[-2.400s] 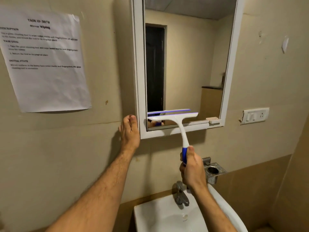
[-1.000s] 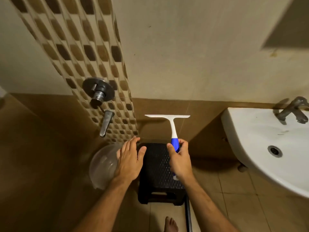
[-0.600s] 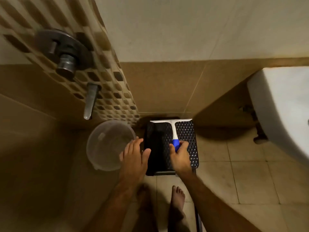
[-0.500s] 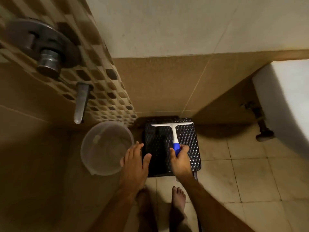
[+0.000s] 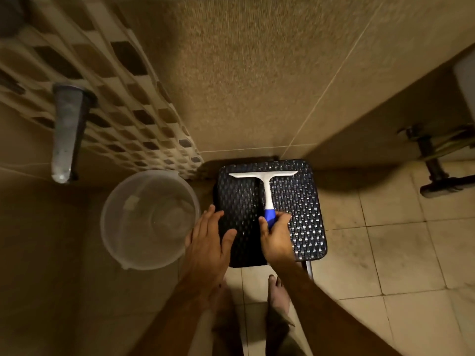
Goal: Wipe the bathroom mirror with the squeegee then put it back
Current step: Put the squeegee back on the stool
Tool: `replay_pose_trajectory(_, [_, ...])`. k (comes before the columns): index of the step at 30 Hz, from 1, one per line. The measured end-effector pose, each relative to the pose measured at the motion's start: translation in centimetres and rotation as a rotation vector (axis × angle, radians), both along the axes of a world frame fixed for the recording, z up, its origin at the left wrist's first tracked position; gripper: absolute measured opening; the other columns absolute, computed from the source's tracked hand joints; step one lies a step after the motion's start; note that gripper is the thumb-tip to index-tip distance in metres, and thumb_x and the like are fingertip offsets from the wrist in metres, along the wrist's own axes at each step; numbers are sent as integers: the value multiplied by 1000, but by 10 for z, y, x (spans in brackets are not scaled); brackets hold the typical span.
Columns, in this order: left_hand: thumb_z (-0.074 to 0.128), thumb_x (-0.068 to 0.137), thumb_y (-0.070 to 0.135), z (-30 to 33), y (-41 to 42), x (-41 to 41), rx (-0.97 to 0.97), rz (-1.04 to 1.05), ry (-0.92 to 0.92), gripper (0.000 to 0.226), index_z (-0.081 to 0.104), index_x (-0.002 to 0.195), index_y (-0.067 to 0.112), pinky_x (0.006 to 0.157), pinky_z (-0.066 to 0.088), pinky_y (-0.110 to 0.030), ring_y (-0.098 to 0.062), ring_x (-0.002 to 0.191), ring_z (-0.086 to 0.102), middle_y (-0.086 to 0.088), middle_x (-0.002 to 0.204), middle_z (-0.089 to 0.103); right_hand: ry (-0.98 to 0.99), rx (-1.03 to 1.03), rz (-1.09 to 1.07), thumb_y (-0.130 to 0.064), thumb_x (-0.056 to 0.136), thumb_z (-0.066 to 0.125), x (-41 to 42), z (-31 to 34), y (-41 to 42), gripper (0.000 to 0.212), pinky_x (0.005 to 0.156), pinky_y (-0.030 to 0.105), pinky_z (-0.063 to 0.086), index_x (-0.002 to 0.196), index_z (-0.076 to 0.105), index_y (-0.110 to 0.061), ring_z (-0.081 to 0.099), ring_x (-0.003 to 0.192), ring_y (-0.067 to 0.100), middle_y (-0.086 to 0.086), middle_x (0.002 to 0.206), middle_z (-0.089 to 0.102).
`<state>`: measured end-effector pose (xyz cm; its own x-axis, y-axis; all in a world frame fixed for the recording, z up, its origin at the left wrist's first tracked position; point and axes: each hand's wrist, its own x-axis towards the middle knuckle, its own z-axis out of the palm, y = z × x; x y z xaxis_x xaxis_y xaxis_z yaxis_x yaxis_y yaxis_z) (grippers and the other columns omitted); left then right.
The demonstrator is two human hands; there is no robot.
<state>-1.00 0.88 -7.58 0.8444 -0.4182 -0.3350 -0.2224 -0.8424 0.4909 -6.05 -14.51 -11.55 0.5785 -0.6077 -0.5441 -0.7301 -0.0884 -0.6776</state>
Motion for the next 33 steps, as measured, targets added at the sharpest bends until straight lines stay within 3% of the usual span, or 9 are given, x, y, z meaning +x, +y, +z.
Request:
replay_pose_trajectory(2, [20, 93, 59, -7, 3, -2, 8, 2, 6, 57, 26, 142, 31, 111, 16, -40, -7, 141, 16, 12, 155, 16, 10, 3, 11, -31, 95, 49, 0, -6, 0, 30, 84, 42, 51, 114, 39, -10, 61, 85, 23, 0, 87, 58])
replay_pose_trajectory(6, [17, 91, 60, -15, 9, -8, 30, -8, 5, 60, 28, 142, 30, 111, 22, -39, -9, 140, 20, 10, 155, 20, 37, 0, 31, -35, 92, 52, 1, -17, -5, 31, 84, 47, 53, 112, 38, -15, 64, 91, 28, 12, 103, 63])
replay_pose_trajectory(11, [15, 91, 61, -13, 8, -13, 26, -7, 20, 61, 27, 142, 31, 112, 18, -34, -5, 141, 15, 12, 155, 18, 60, -43, 29, -37, 89, 55, 1, -22, -6, 31, 83, 46, 53, 108, 39, -19, 62, 93, 28, 11, 101, 64])
replay_pose_trajectory(26, [16, 91, 61, -15, -12, -3, 7, -4, 15, 60, 29, 141, 29, 112, 19, -39, -12, 140, 19, 8, 153, 24, 36, -12, 19, -40, 83, 64, -3, -27, -10, 42, 89, 48, 51, 112, 41, -20, 60, 98, 27, 10, 108, 60])
replay_pose_trajectory(29, [15, 91, 60, -10, -10, -1, 5, -27, 1, 60, 30, 141, 29, 110, 18, -36, -12, 140, 21, 8, 152, 26, 10, -113, 17, -54, 76, 65, -8, -23, -12, 65, 99, 45, 45, 124, 41, -17, 52, 112, 26, 9, 121, 51])
replay_pose_trajectory(33, [15, 92, 59, 8, -5, 13, 47, -64, -44, 61, 29, 142, 27, 112, 19, -42, -13, 141, 17, 6, 154, 23, 56, -450, 212, -66, 84, 40, -11, 3, -22, 75, 101, 42, 41, 140, 34, -15, 44, 118, 25, 9, 131, 46])
